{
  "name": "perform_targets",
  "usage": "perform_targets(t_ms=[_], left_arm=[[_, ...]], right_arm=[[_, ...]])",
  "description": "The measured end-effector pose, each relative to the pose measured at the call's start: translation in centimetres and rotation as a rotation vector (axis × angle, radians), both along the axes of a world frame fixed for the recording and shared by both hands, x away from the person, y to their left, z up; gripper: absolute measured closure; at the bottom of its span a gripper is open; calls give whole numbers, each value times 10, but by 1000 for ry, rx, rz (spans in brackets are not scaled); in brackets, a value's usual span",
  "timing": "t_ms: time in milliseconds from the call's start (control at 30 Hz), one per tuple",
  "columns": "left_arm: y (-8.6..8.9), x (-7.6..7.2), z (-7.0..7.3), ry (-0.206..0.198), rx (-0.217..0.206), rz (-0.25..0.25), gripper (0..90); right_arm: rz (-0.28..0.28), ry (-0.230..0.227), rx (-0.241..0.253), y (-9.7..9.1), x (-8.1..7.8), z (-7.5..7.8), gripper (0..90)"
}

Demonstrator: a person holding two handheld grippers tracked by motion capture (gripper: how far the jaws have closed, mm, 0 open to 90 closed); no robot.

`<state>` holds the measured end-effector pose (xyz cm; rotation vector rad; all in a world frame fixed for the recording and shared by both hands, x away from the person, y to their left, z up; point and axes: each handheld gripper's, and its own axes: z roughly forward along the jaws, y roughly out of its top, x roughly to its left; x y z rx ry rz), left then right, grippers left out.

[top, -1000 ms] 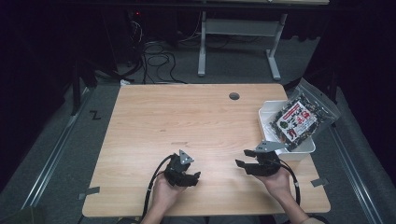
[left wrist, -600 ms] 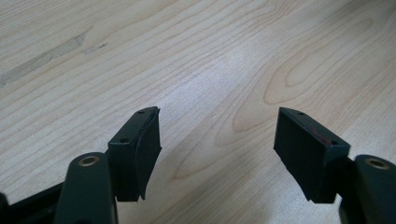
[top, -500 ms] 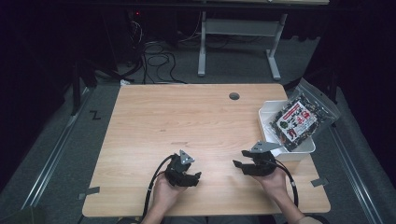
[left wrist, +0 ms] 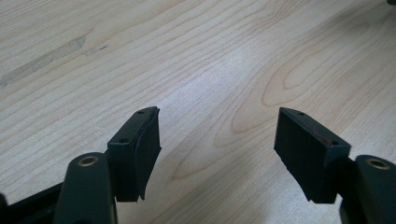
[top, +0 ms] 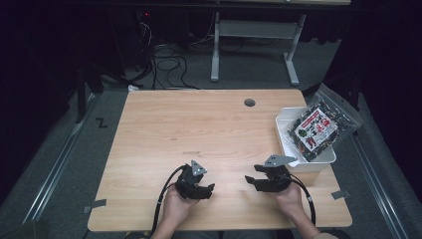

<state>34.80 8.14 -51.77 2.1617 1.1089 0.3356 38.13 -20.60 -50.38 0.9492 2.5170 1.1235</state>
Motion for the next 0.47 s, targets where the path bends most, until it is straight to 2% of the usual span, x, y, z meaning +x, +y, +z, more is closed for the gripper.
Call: perform_targets(t_ms=[67,267,467], left_arm=[[0,0,0,-1,2,0,317],[1,-1,1,-8,-4,7,316],[1,0,1,-9,-4,7,315]], right_arm=[[4,-3,8,0,-3,0,415],[11,-7,-18,0,-5,-2,405],[7,-17,-11,-3,-7,-2,402]])
